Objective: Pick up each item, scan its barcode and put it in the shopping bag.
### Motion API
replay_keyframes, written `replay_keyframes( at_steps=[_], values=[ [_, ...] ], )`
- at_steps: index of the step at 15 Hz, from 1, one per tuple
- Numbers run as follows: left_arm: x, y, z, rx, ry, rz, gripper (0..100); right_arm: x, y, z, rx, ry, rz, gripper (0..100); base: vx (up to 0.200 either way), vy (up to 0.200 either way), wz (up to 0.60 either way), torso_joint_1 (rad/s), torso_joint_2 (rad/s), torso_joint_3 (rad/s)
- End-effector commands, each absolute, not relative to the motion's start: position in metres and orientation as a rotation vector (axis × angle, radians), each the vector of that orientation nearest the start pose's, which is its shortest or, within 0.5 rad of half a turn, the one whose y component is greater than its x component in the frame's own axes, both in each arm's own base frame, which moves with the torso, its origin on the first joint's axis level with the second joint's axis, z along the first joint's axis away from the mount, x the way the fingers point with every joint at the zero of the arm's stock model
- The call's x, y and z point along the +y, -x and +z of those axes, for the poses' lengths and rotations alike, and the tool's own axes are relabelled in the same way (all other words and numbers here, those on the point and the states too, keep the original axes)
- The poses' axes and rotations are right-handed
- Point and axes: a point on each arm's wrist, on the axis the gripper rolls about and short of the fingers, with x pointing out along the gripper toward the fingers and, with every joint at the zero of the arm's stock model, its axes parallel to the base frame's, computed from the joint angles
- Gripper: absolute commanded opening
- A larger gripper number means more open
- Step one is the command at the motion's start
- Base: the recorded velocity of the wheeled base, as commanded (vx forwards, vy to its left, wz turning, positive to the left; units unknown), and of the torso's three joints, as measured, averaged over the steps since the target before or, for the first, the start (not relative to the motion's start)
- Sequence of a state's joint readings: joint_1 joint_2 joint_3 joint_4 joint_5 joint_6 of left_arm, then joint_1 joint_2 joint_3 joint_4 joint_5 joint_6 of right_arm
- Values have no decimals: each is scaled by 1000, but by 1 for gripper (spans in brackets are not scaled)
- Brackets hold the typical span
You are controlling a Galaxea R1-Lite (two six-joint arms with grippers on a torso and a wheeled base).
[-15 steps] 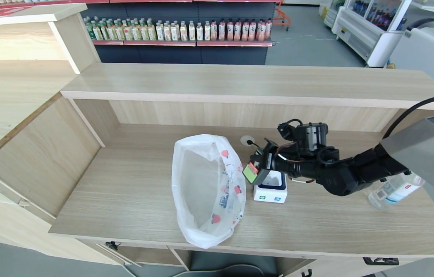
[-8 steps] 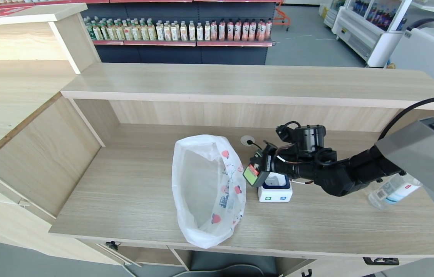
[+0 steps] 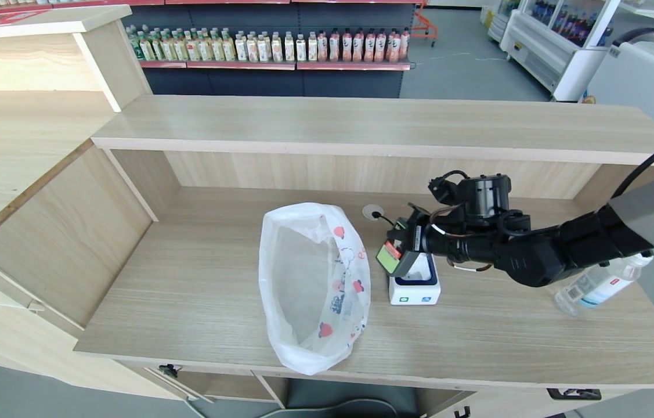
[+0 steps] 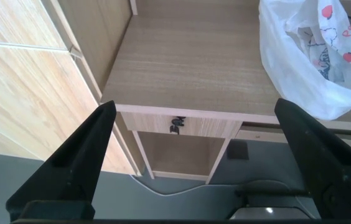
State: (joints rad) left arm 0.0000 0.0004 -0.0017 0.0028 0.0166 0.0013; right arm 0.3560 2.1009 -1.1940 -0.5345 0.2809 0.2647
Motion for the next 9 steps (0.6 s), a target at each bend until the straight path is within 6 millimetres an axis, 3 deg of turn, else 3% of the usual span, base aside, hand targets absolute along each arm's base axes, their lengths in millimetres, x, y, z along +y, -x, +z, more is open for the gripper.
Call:
replay_keyframes(
  at_steps=[1,9],
  values=[
    [0,23,76,2,-2,17,100,145,-383,133,455,-225,569,0,0,0,0,0,0,0],
    [0,23,76,2,-2,17,100,137,-383,131,457,-218,552,0,0,0,0,0,0,0]
  ],
)
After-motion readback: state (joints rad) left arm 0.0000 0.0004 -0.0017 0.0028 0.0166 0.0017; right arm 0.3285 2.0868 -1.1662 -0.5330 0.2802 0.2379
